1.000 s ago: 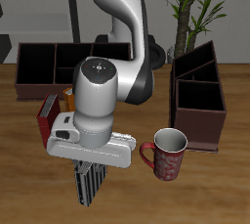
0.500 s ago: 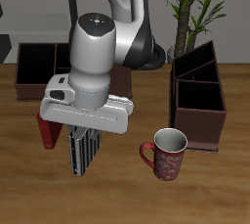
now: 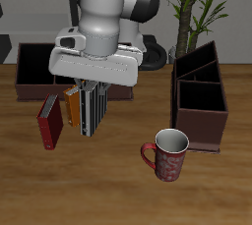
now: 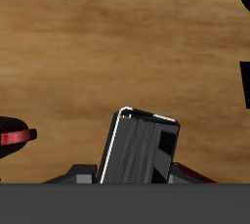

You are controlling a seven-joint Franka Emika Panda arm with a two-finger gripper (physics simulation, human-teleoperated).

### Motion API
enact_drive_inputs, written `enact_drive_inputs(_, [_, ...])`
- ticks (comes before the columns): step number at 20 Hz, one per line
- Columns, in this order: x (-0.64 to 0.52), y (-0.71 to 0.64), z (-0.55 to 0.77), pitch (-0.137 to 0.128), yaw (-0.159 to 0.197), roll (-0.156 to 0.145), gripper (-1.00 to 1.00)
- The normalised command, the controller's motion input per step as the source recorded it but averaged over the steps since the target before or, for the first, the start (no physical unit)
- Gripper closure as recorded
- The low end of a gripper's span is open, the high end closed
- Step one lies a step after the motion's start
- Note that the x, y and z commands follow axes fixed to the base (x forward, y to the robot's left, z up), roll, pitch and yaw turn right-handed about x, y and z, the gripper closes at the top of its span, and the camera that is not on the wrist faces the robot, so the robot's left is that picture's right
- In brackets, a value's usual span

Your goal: Place the striped book into the left desk caddy's back compartment

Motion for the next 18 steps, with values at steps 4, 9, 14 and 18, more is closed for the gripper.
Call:
enact_drive_inputs(4, [-0.51,0.18,0.43,-0.048,0.025,0.039,1.0])
enact_drive_inputs(9, [-0.43,0.17,0.29,-0.046,-0.006,0.031,1.0])
enact_drive_inputs(14, [-0.31,0.18,0.22,-0.03,0.023,0.015,1.0])
enact_drive_inputs(18, [-0.28,0.28,0.08,-0.006,0.03,0.047,1.0])
